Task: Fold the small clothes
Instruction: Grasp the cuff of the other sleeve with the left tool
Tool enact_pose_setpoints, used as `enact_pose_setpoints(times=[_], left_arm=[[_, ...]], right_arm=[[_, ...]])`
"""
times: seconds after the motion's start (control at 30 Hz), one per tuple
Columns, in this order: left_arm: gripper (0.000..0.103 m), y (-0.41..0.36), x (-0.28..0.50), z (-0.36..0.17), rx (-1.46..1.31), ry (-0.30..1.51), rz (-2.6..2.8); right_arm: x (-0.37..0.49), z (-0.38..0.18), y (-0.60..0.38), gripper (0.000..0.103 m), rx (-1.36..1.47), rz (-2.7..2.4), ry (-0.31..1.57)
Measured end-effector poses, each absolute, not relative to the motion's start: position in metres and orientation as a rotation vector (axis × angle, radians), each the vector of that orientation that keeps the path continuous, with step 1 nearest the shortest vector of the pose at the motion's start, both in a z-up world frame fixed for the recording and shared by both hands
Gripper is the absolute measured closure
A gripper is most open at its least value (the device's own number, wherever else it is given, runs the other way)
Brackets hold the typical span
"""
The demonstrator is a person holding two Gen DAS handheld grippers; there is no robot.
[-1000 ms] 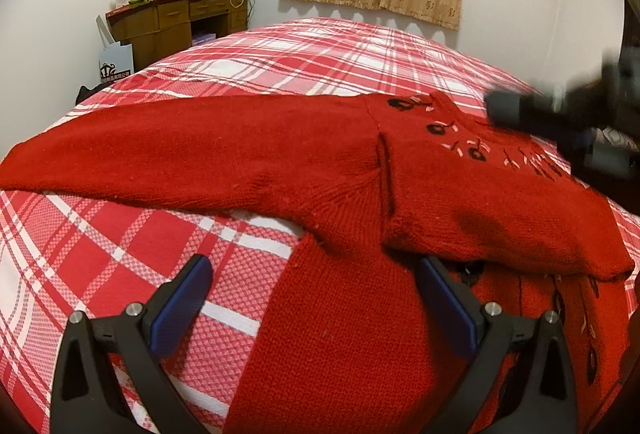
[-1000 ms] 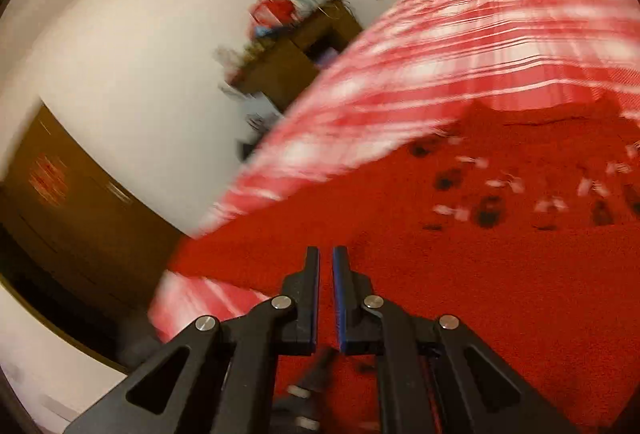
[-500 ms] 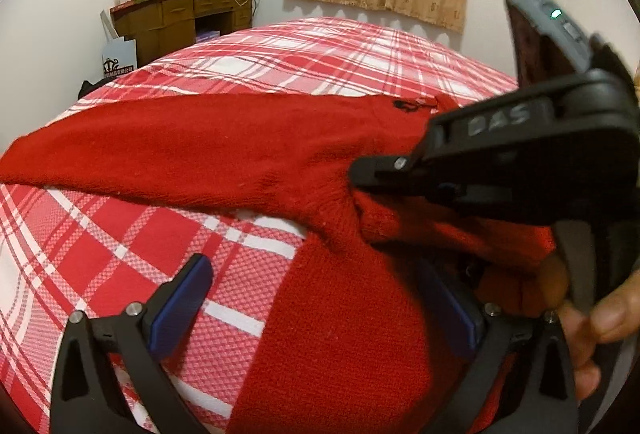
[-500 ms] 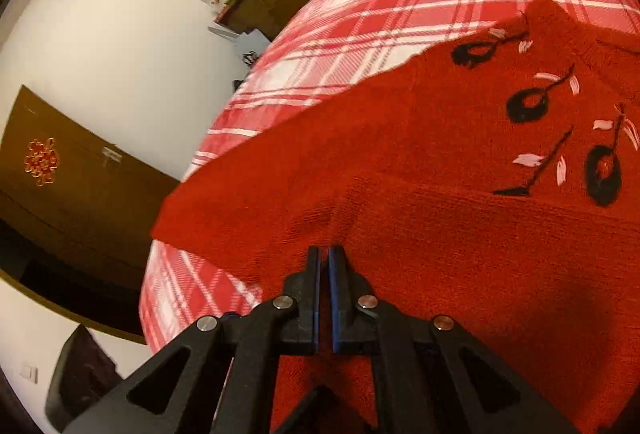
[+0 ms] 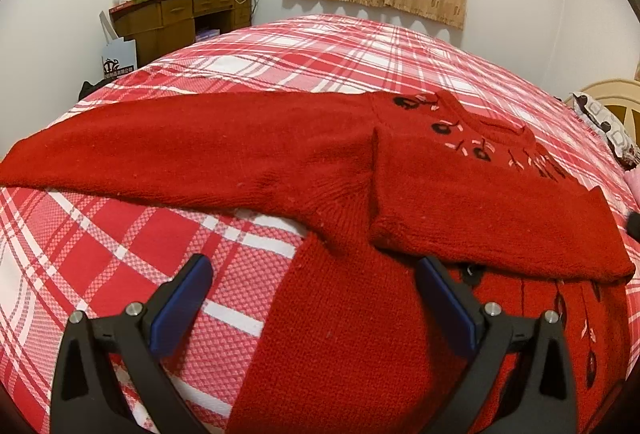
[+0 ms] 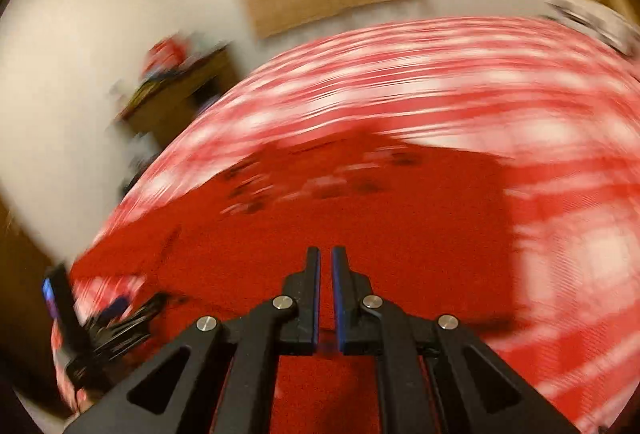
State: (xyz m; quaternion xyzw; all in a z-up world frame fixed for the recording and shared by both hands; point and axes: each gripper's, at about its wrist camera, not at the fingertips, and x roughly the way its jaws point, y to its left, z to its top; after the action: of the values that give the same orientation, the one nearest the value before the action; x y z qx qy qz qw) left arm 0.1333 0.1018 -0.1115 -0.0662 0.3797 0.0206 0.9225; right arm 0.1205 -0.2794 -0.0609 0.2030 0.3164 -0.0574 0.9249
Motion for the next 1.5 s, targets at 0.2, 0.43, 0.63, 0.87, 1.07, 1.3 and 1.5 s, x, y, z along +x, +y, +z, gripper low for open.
enact_pose_setpoints(times=[0.2,0.43,0.63,0.87,1.07,1.3,1.5], left_arm=[[0.000,0.100,0.135,-0.111,-0.127,0.791,0.050],[0.000,0.102,0.139,-0.109,-0.126,0.835,0.041],[0.000,0.143,0.133,-0.089,-0.171,0.847,0.115],[0.000,0.286,0.128,-0.050,-0.364,0.721,0.444],[0.022,0.382,0.143,-0.066,-0.515,0.785,0.687],[0.053,0.406,0.175,-0.091,-0.537,0.843,0.739],[0.094,0.401,0.176,-0.084,-0.538,0.786,0.683]], right_arm=[[0.128,-0.110,-0.313,0.097,0.542,-0.094,0.759],[0.131,-0.101,-0.281,0.078,0.343,-0.133,0.741],[0.133,-0.100,-0.244,0.034,0.126,-0.130,0.771],[0.130,-0.103,-0.248,0.034,0.204,-0.093,0.747],[0.136,-0.107,-0.250,0.034,0.208,-0.090,0.745],[0.139,-0.108,-0.248,0.034,0.209,-0.090,0.745],[0.138,-0.107,-0.248,0.034,0.209,-0.090,0.744]])
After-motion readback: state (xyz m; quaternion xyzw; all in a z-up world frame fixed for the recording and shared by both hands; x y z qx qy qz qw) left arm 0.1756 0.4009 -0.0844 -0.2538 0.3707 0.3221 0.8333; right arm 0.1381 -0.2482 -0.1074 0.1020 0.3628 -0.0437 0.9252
